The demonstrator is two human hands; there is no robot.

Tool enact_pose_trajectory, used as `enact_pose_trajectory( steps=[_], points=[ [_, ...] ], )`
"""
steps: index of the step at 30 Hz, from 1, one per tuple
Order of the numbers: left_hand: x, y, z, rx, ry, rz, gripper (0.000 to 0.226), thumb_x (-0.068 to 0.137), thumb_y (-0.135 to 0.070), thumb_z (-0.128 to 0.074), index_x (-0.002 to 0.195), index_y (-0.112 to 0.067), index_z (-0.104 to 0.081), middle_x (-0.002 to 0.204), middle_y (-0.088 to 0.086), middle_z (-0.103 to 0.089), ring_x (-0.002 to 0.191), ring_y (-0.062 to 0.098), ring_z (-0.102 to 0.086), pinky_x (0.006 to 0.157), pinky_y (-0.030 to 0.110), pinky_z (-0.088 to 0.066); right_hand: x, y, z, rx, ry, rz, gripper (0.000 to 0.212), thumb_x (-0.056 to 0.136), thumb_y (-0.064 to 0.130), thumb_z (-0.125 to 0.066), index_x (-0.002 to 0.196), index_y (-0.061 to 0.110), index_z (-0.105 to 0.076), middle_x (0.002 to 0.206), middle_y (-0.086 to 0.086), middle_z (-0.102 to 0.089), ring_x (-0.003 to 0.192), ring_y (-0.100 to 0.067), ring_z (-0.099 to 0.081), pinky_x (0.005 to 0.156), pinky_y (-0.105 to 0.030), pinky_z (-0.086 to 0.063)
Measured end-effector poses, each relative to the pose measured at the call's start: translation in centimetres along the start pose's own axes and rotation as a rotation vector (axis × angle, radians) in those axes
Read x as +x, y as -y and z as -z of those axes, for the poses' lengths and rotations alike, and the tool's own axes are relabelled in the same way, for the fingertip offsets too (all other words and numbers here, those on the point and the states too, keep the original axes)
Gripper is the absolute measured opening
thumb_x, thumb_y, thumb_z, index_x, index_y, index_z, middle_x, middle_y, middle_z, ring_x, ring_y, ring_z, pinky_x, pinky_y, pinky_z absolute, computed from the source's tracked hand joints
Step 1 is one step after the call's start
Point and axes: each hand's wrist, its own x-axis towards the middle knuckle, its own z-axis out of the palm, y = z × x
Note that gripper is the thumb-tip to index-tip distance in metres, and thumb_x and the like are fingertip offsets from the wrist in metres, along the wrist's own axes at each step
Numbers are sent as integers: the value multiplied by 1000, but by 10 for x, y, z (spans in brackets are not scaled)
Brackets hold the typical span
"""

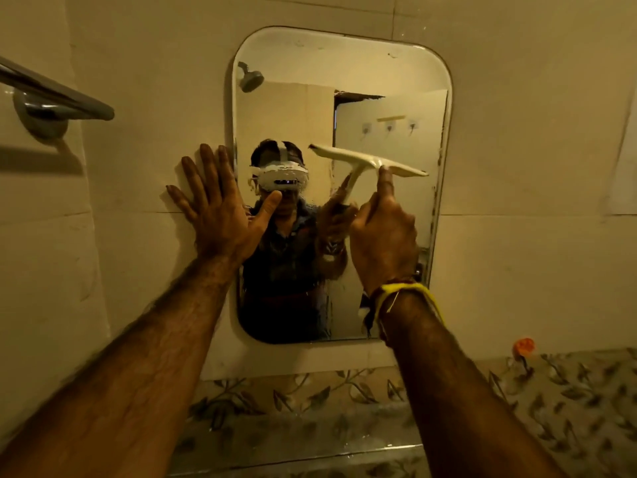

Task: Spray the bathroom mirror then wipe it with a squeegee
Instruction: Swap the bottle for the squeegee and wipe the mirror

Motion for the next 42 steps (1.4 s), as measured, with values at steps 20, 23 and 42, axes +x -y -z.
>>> enact_pose_trajectory(
  steps=[20,23,42],
  points=[
    [-11,-2,1,-25,30,22,110,83,-90,-30,160,-17,-1,167,16,-6,152,43,-6,114,71,-2,50,-8,17,26,-118,-139,42,99,18,-44,141,20,-46,59,21,-36,44,5,-38,29,-3,-27],
    [-11,-2,4,-41,50,8,111,83,-89,-30,160,-15,-1,167,17,-4,152,44,-3,114,71,0,6,-13,6,16,-30,-122,48,100,24,-41,148,27,-35,56,12,-45,41,-1,-45,31,-8,-29],
    [-8,15,23,-22,329,-65,122,70,-99,-19,150,-24,34,157,0,41,144,27,36,113,62,19,-25,45,-23,-51,107,147,58,99,28,-46,152,26,-23,55,12,-47,42,-1,-47,35,-20,-47]
  ],
)
